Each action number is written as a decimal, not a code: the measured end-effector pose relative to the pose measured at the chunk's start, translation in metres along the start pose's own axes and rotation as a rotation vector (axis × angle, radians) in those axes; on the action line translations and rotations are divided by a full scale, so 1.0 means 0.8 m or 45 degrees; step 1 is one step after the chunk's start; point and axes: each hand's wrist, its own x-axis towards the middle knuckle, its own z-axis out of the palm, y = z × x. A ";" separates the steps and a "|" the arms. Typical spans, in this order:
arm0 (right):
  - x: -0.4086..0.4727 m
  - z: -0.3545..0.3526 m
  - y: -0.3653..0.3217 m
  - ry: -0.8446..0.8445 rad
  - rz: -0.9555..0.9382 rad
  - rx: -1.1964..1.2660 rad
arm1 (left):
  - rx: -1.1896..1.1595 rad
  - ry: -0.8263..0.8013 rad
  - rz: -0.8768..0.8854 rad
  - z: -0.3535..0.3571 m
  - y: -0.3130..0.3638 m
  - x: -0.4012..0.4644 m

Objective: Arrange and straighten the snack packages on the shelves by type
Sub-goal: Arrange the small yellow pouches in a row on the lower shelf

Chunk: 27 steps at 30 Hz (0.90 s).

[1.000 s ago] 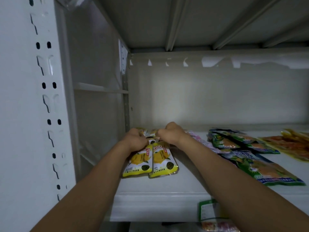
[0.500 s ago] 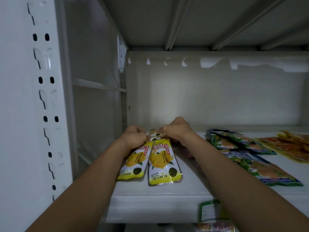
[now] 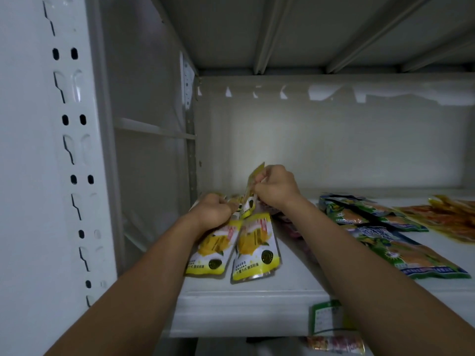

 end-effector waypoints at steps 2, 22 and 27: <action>0.001 0.004 0.001 0.031 -0.127 -0.032 | -0.012 0.010 0.019 0.001 0.000 0.000; -0.008 0.009 -0.008 -0.117 -0.147 0.525 | -0.511 0.232 0.225 -0.009 0.016 -0.020; -0.016 0.003 -0.017 -0.250 0.001 0.731 | -0.622 0.213 0.273 -0.004 0.017 -0.030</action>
